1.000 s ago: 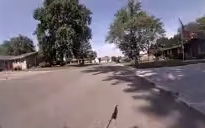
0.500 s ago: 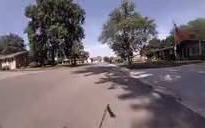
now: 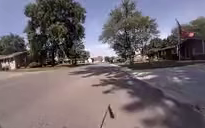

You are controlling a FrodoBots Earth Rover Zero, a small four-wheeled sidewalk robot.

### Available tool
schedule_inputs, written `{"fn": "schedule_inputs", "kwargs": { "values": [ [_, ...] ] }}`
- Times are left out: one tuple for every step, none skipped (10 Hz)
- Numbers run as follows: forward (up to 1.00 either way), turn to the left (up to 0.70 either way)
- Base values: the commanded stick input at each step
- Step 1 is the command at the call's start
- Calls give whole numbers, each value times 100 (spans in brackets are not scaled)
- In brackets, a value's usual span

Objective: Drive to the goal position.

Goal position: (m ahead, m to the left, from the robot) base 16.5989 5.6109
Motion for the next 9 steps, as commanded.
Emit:
{"fn": "schedule_inputs", "kwargs": {
  "values": [
    [69,3],
    [69,3],
    [69,3],
    [69,3],
    [69,3],
    [69,3],
    [69,3],
    [69,3],
    [69,3]
  ]
}}
